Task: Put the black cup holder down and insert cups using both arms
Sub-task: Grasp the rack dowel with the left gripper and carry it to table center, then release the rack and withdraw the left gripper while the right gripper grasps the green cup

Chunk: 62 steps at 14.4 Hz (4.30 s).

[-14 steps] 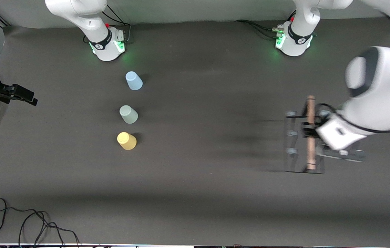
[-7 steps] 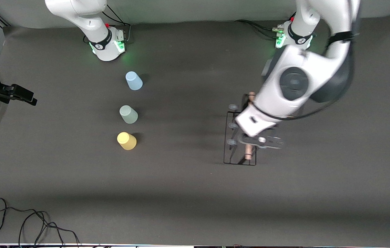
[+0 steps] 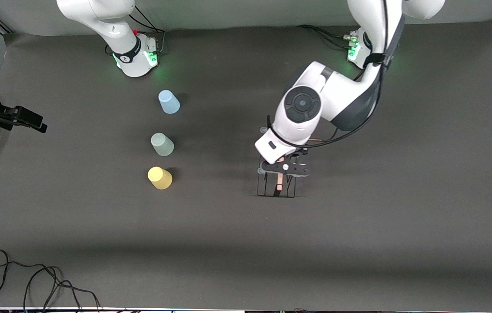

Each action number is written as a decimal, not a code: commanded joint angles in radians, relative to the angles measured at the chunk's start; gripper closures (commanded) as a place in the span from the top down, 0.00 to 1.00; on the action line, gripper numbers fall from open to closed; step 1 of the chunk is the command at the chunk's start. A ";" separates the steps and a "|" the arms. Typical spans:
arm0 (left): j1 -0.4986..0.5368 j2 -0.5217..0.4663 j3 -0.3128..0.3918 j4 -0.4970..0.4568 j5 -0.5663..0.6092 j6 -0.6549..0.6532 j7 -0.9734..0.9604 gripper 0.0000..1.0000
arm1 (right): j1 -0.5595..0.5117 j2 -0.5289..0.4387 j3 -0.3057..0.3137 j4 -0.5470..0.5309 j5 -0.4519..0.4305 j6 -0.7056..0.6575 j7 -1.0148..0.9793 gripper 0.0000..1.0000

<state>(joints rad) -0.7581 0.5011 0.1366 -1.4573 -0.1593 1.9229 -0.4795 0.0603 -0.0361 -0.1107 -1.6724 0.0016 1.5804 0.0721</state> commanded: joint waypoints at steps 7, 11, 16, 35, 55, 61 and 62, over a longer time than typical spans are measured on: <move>-0.093 0.068 0.017 0.005 0.021 0.102 -0.142 0.00 | 0.006 -0.008 0.005 -0.018 0.052 0.001 0.023 1.00; -0.095 0.076 0.017 0.006 0.021 0.102 -0.200 0.00 | 0.113 -0.018 0.012 -0.082 0.077 0.058 0.225 1.00; -0.099 0.088 0.017 0.008 0.029 0.103 -0.202 0.00 | 0.237 -0.145 0.012 -0.453 0.077 0.398 0.350 1.00; 0.195 -0.145 0.024 0.089 0.043 -0.164 0.126 1.00 | 0.354 0.197 0.014 -1.023 0.080 1.440 0.502 1.00; 0.671 -0.480 0.023 -0.180 0.156 -0.234 0.670 1.00 | 0.380 0.078 0.011 -0.989 0.084 1.170 0.535 0.00; 0.663 -0.467 -0.008 -0.135 0.184 -0.360 0.690 1.00 | 0.381 -0.066 0.011 -0.867 0.086 0.853 0.541 0.00; 0.668 -0.469 -0.009 -0.130 0.185 -0.369 0.691 1.00 | 0.380 -0.089 0.011 -0.815 0.089 0.758 0.543 0.00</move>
<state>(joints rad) -0.0944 0.0273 0.1399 -1.6105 0.0003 1.5887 0.1919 0.4282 -0.0416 -0.0957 -2.5613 0.0763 2.5059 0.5893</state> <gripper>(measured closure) 0.000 0.348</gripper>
